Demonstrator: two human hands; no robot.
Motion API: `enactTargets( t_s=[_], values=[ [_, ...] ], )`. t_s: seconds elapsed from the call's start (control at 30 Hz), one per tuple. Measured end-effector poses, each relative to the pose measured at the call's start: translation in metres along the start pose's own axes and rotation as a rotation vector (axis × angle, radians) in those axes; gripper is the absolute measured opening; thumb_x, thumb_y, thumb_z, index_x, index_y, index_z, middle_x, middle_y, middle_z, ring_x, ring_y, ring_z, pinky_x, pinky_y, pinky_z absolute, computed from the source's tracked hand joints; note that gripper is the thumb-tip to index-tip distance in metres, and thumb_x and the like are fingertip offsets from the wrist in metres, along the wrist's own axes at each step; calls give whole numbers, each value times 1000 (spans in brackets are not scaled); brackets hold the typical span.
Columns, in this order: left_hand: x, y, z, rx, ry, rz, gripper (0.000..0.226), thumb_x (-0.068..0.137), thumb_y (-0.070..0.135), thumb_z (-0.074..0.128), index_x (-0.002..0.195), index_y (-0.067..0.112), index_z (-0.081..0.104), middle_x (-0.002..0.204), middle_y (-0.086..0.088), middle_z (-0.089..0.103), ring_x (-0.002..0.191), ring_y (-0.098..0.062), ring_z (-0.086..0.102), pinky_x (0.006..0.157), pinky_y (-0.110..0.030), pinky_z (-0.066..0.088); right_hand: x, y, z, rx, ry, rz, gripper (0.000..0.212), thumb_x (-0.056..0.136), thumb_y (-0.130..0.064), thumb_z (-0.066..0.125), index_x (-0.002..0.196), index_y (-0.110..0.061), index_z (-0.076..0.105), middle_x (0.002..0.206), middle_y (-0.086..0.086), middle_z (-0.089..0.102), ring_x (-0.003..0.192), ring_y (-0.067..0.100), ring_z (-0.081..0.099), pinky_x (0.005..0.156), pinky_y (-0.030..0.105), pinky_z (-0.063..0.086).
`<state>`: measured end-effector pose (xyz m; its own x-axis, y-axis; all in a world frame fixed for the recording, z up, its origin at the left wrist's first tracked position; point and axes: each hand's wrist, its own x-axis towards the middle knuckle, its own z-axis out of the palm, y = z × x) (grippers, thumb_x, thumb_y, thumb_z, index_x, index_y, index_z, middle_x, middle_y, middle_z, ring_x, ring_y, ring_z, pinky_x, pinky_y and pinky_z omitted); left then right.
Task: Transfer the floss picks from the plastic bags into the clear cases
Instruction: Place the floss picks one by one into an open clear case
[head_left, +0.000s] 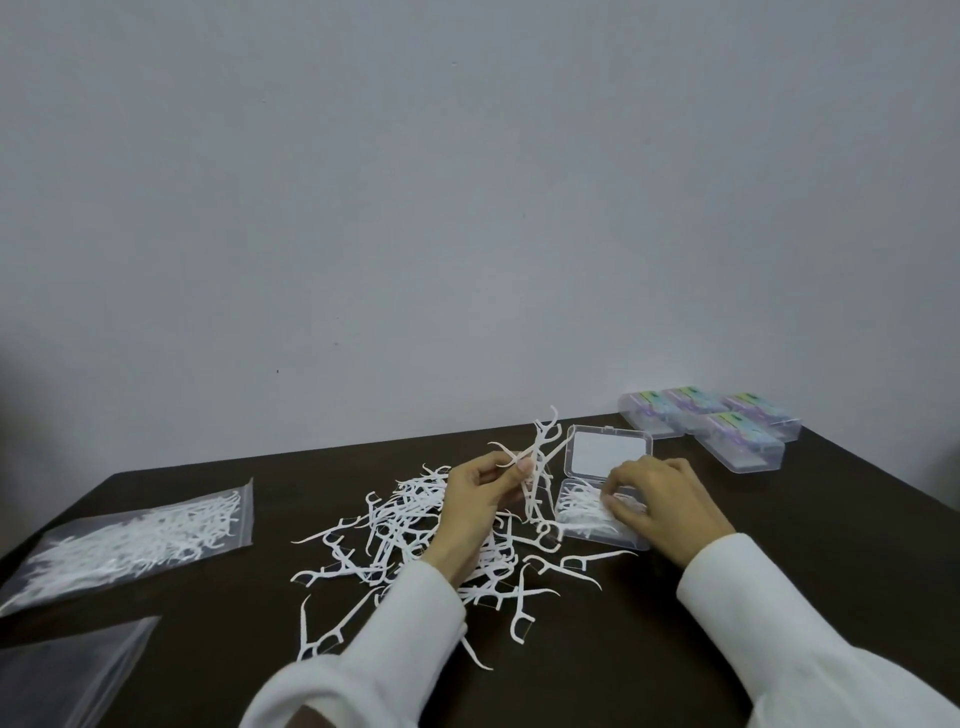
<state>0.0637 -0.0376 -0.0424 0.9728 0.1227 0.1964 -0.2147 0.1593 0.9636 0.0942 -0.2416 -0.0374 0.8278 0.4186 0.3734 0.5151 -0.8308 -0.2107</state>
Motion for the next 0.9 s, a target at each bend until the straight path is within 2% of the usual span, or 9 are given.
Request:
enactTargets(
  t_s=[0.13,0.33,0.43,0.57,0.63,0.7,0.77,0.83,0.9],
  values=[
    [1,-1,-1,8,-1,-3,9,85,10,66,87,2,69,79,-4,71,74,-12,65,72,-21,54,-1,-5,-4,-50,-1,32,15,94,-35,48,105,-33,57,116,-11,58,114,10,46,107,28,17],
    [0,-1,1,4,-2,-8,6,86,10,65,86,5,70,77,-2,71,72,-10,66,69,-18,53,-1,-7,-8,-79,15,68,15,93,-30,48,104,-33,58,120,-12,57,118,8,45,113,35,9],
    [0,-2,2,24,1,-12,14,85,12,67,91,0,69,80,-4,71,74,-11,65,70,-18,52,-2,-10,-6,-49,-12,39,14,93,-30,48,103,-33,58,116,-12,60,115,8,48,111,34,9],
    [-2,-3,4,37,-10,-7,12,85,13,67,89,2,70,76,-1,70,71,-9,64,68,-17,52,0,-10,-1,-26,18,36,16,93,-31,51,108,-35,55,117,-13,59,116,7,49,113,35,11],
    [-2,-3,6,46,-25,-7,13,85,13,67,90,1,69,76,-1,70,71,-10,63,68,-18,52,0,-13,0,262,109,40,27,89,-31,59,113,-36,48,114,-13,57,108,5,55,108,31,28],
    [-3,-3,7,100,-59,1,15,85,14,67,90,1,69,79,-7,69,73,-14,62,70,-21,51,0,-20,-3,675,161,62,46,84,-26,66,122,-36,41,111,-14,54,95,3,60,86,17,48],
    [-5,-2,10,158,-109,8,15,85,13,66,90,0,69,83,-13,68,75,-18,62,72,-23,52,-1,-27,-6,950,131,80,56,83,-20,67,128,-37,38,108,-13,55,88,8,64,71,16,53],
    [-8,-1,12,180,-166,9,11,86,10,65,90,1,69,83,-11,69,74,-15,65,70,-20,52,0,-29,-4,1100,86,79,52,82,-13,67,125,-34,45,99,2,60,82,18,67,67,24,56],
    [-9,-1,13,215,-216,-1,7,87,10,65,87,6,70,82,-9,70,74,-15,65,69,-20,53,1,-27,-4,1119,97,77,36,80,-7,68,111,-24,58,90,13,63,78,24,68,65,27,57]
  ],
)
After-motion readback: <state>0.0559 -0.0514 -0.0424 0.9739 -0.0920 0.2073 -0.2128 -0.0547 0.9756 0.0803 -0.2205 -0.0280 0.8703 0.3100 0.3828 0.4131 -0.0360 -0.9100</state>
